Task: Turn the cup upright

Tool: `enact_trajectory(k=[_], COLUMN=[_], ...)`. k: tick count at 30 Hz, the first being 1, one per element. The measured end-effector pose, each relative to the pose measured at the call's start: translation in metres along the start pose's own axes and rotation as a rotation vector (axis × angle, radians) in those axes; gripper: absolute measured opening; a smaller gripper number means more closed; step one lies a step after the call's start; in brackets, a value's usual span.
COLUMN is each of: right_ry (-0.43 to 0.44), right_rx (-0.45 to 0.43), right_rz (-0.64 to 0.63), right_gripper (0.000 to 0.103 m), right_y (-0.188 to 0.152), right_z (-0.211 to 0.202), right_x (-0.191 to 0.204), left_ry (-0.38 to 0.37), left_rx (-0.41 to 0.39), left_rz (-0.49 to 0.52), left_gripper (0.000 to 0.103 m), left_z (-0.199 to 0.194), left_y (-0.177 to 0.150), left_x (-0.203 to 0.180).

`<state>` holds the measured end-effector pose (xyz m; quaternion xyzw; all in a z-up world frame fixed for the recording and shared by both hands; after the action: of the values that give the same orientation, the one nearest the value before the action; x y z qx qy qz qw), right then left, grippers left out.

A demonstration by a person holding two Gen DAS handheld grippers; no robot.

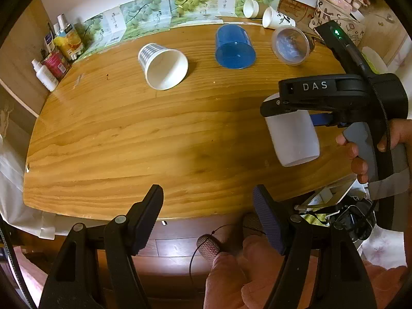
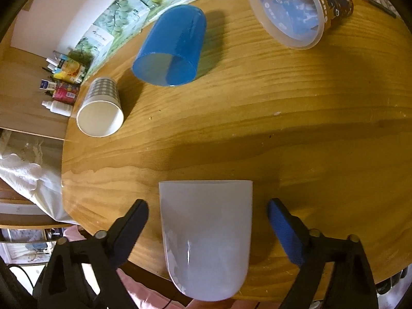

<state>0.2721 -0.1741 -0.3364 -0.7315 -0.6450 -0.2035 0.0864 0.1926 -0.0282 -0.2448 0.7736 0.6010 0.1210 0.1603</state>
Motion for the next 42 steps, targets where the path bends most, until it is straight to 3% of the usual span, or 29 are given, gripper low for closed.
enact_trajectory(k=[5,9,18,23,32,42], right_ry=[-0.033,-0.074,-0.133,-0.155,-0.206,-0.293], right_rx=[-0.017,-0.033,-0.093,-0.170,-0.414,-0.769], right_rz=[-0.004,-0.022,-0.034,-0.048,-0.117,-0.158], right_gripper=[0.084,0.068,0.068,0.068,0.068,0.068], right_y=[0.001,0.002,-0.004,-0.009,-0.015,-0.027], right_z=[0.001,0.002,0.000,-0.011,-0.040,-0.063], right_x=[0.005,0.007,0.015,0.021,0.042,0.050], left_ry=[-0.016,-0.027,-0.055,-0.065,-0.070,-0.046], left_rx=[0.011,0.018,0.019,0.010,0.003,0.003], left_rz=[0.024,0.033,0.074,0.093,0.135,0.177], left_gripper=[0.076,0.076,0.076,0.076,0.076,0.076], left_z=[0.002,0.005,0.006,0.006,0.006,0.009], left_y=[-0.004,-0.008,-0.012,-0.013,-0.016,-0.016], left_x=[0.007,0.011,0.018,0.021,0.025,0.040])
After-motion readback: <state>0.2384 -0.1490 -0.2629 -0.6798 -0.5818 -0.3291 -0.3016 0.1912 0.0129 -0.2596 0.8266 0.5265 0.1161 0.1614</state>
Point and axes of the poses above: each gripper's, at about its wrist camera, not at the fingertips, and z roughly the way its jaws point, x to its left, y to its top, the point moved 7 cm from there along z, roughly the way its jaws point, and after that the axes turned 2 degrees about -x, right-handed, at the moved point
